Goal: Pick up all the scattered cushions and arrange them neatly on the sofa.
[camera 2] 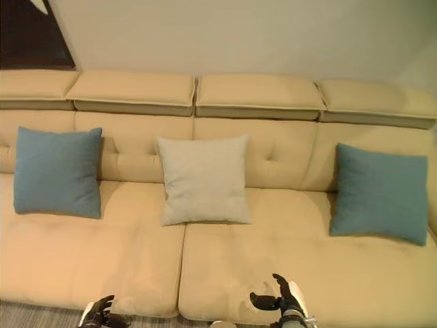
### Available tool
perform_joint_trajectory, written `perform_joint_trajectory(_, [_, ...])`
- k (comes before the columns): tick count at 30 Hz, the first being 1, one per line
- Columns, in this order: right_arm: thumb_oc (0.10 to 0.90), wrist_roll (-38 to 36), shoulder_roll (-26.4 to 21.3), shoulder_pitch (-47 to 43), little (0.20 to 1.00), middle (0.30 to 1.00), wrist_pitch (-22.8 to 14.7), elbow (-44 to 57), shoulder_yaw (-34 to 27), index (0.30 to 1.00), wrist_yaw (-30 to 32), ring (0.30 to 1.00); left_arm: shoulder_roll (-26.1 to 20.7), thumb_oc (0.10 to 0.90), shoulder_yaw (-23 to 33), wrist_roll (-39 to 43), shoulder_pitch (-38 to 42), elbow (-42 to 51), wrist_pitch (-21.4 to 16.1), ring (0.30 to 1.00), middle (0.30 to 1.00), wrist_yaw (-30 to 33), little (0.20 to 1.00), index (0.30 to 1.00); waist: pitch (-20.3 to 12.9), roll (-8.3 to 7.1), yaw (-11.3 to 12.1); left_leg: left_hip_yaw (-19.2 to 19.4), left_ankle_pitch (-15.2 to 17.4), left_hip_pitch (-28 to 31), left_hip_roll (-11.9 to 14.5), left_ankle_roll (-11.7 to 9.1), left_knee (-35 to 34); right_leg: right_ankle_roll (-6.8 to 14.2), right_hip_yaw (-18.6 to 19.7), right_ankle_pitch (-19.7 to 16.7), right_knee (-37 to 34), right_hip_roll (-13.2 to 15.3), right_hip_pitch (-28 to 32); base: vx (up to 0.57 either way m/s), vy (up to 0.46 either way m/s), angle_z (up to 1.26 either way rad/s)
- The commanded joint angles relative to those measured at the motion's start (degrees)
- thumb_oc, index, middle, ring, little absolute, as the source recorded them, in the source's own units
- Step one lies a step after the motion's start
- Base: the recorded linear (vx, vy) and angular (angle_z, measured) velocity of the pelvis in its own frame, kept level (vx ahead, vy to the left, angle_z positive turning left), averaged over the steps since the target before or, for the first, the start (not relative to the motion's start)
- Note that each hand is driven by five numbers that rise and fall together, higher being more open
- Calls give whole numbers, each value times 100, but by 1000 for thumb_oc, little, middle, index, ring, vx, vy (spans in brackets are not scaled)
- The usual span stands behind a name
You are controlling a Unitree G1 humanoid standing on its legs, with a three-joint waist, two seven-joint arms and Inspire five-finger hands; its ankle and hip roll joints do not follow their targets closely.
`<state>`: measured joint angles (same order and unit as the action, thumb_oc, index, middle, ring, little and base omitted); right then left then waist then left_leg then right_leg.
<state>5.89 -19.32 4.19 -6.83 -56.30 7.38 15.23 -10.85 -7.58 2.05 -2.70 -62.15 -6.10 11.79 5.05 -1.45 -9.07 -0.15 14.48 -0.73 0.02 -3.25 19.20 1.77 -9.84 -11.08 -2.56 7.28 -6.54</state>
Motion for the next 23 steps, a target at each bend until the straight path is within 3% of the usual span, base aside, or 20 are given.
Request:
perform_joint_trajectory(1, [800, -154, 97, -271, 900, 900, -40, 196, -60, 900, 64, 900, -425, 800, -30, -103, -150, 412, -218, 900, 900, 67, 900, 900, 162, -178, 100, 187, 57, 578, -222, 145, -981, 693, 363, 850, 555, -53, -186, -292, 288, 0])
perform_joint_trajectory(4, [800, -110, 324, -542, 900, 900, 73, 0, 112, 900, 69, 900, -524, 800, 70, -154, -20, 80, -217, 900, 900, 212, 900, 900, 342, -338, 192, 311, -249, 572, -393, 269, -1660, 1100, 346, 85, 263, 200, -640, -485, 329, -19])
perform_joint_trajectory(5, [800, -100, 369, -628, 900, 900, 106, -81, 182, 900, 76, 900, -565, 800, 103, -128, 24, 27, -186, 900, 900, 219, 900, 900, 443, -309, 266, 323, -411, 389, -334, 320, -1656, 1083, 247, 363, 449, 178, -668, -378, 145, -34])
perform_joint_trajectory(7, [800, -105, 397, -659, 900, 900, 104, -202, 217, 900, 66, 900, -579, 800, 117, -136, 51, -32, -149, 900, 900, 242, 900, 900, 482, -286, 318, 346, -488, 327, -313, 349, -1681, 1013, 233, 521, 705, 165, -609, -288, 113, -46])
perform_joint_trajectory(8, [800, -120, 437, -679, 900, 900, 117, -379, 244, 900, 38, 900, -600, 800, 123, -178, 52, -183, -103, 900, 900, 242, 900, 900, 454, -223, 421, 351, -631, 246, -241, 398, -1810, 850, 217, 891, 1276, 89, -480, -289, 130, -22])
perform_joint_trajectory(10, [800, -148, 480, -689, 900, 900, 126, -588, 230, 900, 12, 900, -612, 800, 147, -178, 77, -364, -58, 900, 900, 185, 900, 900, 357, -202, 515, 345, -728, 215, -180, 420, -1930, 799, 246, 1218, 1564, -4, -212, -201, 45, -19])
perform_joint_trajectory(11, [800, -134, 531, -685, 900, 900, 150, -731, 239, 900, -23, 900, -623, 800, 169, -151, 78, -403, -46, 900, 900, 143, 900, 900, 225, -271, 663, 450, -785, 123, -203, 383, -1948, 821, 123, 1271, 1273, 29, 230, -141, -35, -23])
perform_joint_trajectory(14, [800, -45, 559, -748, 900, 900, 226, -937, 313, 900, -36, 900, -661, 800, 258, -83, 96, -552, -13, 900, 900, 70, 900, 900, 0, -379, 754, 632, -876, 107, -179, 299, -2110, 866, -47, 1185, 617, 16, 433, -33, -77, -48])
perform_joint_trajectory(23, [800, 11, 476, -762, 900, 900, 276, -1202, 364, 900, -86, 900, -680, 800, 228, -133, 214, -616, 4, 900, 900, -28, 900, 900, -185, -346, 666, 691, -1050, 336, -92, 207, -2410, 804, 74, 1135, 28, -148, 762, 1, -29, -12])
